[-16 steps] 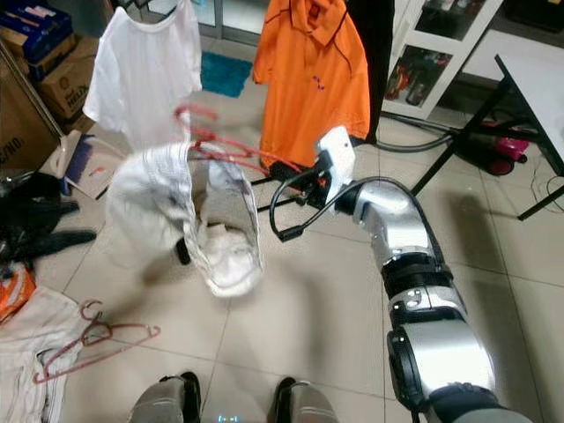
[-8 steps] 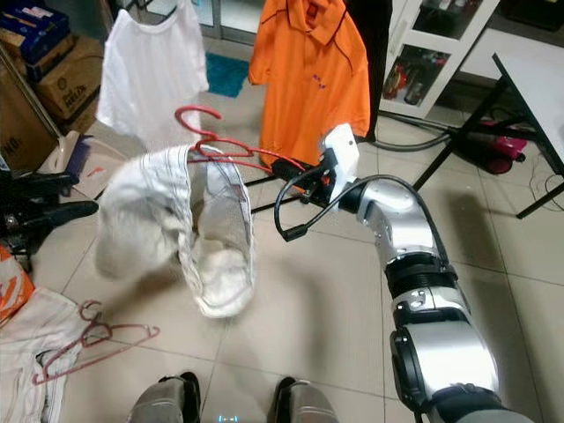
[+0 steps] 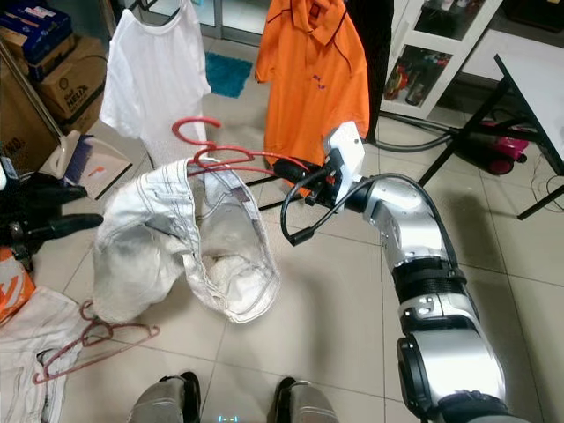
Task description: Hang hanger
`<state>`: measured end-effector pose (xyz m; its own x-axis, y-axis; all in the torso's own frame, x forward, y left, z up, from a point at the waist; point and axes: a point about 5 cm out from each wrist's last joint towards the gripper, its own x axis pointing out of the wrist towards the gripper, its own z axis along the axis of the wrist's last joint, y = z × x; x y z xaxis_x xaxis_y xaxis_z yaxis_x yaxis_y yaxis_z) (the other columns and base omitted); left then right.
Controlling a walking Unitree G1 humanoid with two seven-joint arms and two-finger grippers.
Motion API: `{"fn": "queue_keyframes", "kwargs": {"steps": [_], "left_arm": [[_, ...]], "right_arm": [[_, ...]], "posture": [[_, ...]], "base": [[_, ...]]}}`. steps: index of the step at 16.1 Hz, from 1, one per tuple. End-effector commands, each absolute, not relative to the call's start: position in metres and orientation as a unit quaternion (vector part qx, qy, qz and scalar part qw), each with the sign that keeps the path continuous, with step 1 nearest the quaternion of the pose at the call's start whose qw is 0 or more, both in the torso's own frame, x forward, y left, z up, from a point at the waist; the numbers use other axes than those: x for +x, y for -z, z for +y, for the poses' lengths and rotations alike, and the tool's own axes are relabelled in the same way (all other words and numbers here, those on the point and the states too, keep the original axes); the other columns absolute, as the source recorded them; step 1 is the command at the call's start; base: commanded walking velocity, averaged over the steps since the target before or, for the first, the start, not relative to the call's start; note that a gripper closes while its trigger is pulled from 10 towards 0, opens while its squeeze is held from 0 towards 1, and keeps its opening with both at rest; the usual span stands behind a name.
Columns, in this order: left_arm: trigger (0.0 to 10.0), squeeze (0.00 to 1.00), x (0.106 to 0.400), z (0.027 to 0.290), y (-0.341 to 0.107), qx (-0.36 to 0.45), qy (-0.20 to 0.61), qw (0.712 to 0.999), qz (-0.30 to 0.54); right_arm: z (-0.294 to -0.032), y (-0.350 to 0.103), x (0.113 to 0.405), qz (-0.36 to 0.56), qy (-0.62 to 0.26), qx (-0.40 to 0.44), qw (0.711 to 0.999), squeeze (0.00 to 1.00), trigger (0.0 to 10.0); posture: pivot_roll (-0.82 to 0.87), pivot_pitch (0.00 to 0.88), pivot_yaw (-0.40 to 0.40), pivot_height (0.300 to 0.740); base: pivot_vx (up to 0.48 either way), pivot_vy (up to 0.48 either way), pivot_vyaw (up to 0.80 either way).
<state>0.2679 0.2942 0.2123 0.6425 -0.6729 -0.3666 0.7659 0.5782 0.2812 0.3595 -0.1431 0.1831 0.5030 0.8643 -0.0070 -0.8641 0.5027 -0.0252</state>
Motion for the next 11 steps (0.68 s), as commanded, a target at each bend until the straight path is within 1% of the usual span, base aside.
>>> {"fn": "queue_keyframes", "kwargs": {"steps": [1, 7, 11], "left_arm": [[10.0, 0.00, 0.266, 0.292, -0.210, 0.211, 0.420, 0.876, 0.114], [10.0, 0.00, 0.261, 0.297, -0.203, 0.205, 0.409, 0.881, 0.122], [10.0, 0.00, 0.257, 0.305, -0.206, 0.215, 0.386, 0.890, 0.118]], "right_arm": [[-0.152, -0.201, 0.360, -0.050, -0.492, 0.003, 0.869, 0.00, 0.0], [-0.157, -0.206, 0.361, -0.051, -0.484, 0.005, 0.874, 0.00, 0.0], [-0.165, -0.209, 0.362, -0.052, -0.476, 0.008, 0.878, 0.00, 0.0]], "posture": [[0.01, 0.171, -0.090, 0.740], [0.01, 0.154, -0.098, 0.740], [0.02, 0.144, -0.105, 0.740]], "base": [[0.000, 0.000, 0.00], [0.000, 0.000, 0.00], [0.000, 0.000, 0.00]]}}
